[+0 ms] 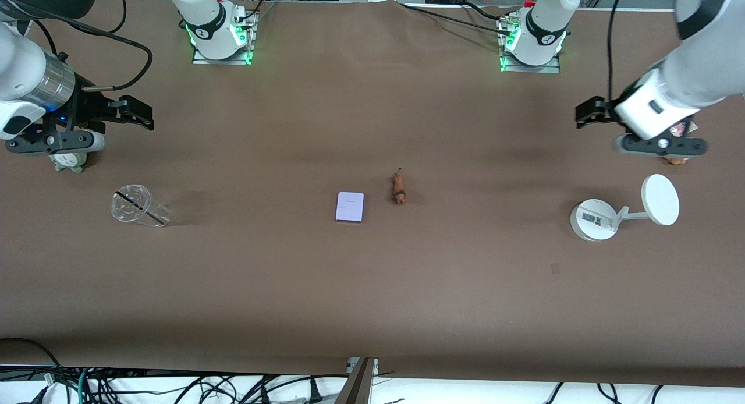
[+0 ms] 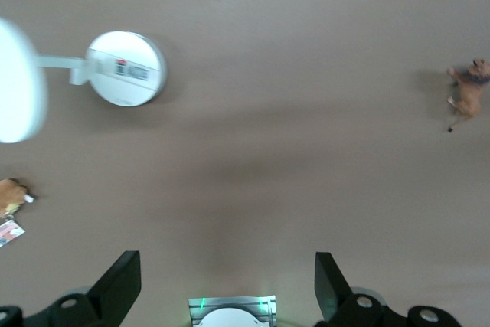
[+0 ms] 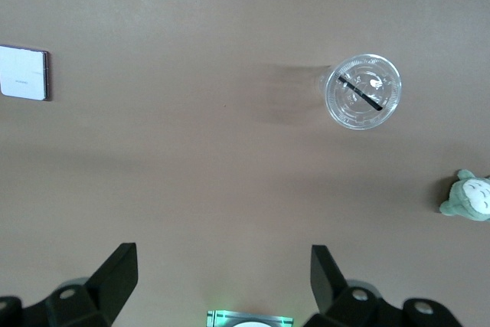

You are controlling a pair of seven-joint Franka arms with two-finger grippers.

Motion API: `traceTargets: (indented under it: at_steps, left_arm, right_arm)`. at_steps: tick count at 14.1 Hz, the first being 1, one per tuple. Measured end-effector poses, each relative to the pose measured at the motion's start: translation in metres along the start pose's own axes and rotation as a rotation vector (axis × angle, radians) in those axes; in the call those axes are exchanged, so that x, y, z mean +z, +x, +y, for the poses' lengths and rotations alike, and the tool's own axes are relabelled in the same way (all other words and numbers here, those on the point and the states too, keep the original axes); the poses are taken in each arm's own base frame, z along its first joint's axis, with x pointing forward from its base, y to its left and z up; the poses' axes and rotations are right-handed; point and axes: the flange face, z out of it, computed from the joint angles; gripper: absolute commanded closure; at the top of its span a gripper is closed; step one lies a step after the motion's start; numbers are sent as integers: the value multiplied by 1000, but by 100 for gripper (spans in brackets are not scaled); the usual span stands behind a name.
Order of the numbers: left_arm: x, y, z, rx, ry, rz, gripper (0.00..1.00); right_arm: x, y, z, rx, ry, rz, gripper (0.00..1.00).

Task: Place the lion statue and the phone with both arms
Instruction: 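Reach the left gripper over the brown lion statue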

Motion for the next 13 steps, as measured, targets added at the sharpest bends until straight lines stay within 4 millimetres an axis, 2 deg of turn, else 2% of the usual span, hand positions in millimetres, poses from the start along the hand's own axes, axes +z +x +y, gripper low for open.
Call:
traceTargets:
  at_steps: [2,6,10,12,13]
  left_arm:
    - [24,15,38,-19,-25,-28,0]
    - [85,58,120,-112,-102,-6,0]
    - [152,82,221,-150,-161,68,0]
    - [184,89,255,-168,-195,99,0]
    - [199,94,266,-177,-212,111,0]
  right_arm:
    - [1,1,-1,-2,0,-4,0]
    - [2,1,-7,-12,-2,-5,0]
    - [2,0,-12,-20,-3,-5,0]
    - [2,0,-12,-21,-3,-6,0]
    - [2,0,-12,-21,-3,-6,0]
